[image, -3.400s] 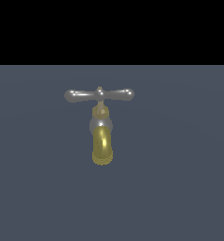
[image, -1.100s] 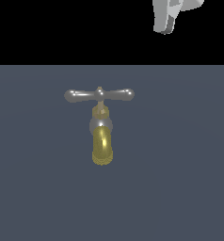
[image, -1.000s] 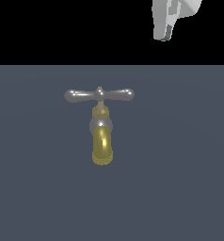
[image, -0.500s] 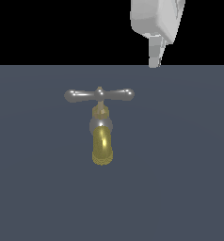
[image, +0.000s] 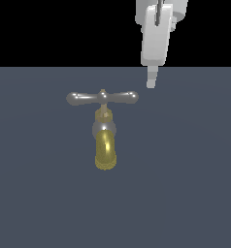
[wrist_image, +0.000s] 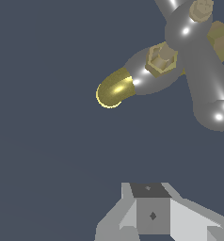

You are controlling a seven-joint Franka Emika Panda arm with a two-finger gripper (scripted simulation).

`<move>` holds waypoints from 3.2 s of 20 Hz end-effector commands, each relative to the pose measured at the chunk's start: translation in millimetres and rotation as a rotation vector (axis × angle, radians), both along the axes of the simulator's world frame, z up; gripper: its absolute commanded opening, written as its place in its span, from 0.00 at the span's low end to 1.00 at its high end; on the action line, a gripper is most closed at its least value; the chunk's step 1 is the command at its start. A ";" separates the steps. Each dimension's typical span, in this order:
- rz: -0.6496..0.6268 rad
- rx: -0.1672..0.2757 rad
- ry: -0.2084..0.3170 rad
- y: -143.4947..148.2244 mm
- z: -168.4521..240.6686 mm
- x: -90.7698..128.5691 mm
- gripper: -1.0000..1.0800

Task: Turn on the faucet by rotating a designated handle.

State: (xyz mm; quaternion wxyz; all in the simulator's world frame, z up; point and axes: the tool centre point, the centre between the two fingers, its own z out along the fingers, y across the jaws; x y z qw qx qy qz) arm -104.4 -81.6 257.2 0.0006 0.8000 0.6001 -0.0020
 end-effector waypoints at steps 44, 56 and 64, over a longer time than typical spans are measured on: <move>0.351 0.004 -0.002 19.5 -59.1 89.4 0.00; 0.351 0.004 -0.002 17.2 -59.0 123.9 0.00; 0.341 0.004 0.005 23.4 -60.8 136.1 0.00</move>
